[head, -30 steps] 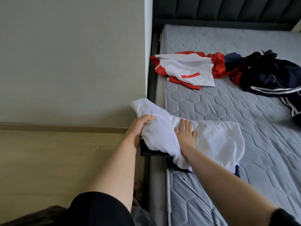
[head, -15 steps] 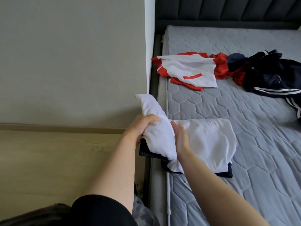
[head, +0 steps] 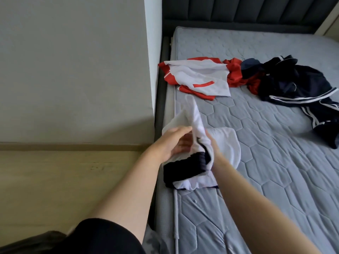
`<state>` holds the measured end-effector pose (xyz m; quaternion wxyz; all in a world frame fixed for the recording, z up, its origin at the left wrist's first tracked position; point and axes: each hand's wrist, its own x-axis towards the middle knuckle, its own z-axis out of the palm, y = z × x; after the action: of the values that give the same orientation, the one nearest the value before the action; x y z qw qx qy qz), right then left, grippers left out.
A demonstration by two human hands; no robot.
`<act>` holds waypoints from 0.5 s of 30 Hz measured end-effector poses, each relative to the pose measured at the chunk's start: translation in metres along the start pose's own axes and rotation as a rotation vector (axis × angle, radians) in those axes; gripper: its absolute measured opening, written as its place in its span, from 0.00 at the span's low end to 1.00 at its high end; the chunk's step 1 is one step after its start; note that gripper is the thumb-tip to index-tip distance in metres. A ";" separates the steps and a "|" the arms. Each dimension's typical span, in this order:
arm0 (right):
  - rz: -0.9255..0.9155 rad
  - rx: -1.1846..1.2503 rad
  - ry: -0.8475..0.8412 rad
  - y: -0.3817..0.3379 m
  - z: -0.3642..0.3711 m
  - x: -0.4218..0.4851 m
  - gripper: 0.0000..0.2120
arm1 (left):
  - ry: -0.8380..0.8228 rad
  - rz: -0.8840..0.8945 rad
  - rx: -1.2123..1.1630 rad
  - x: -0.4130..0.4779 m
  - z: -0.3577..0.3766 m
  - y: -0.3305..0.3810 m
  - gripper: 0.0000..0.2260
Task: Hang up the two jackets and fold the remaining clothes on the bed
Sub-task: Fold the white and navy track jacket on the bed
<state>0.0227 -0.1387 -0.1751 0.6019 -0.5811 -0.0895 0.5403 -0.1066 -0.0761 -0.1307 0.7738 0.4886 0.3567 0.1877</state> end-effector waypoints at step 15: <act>-0.078 -0.568 -0.139 -0.012 -0.043 -0.015 0.24 | 0.265 0.122 1.085 0.020 0.012 -0.073 0.21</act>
<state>0.0548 -0.1725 -0.1714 0.4279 -0.6841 -0.3004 0.5086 -0.0882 -0.1039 -0.2002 0.3481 0.8086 0.4673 0.0815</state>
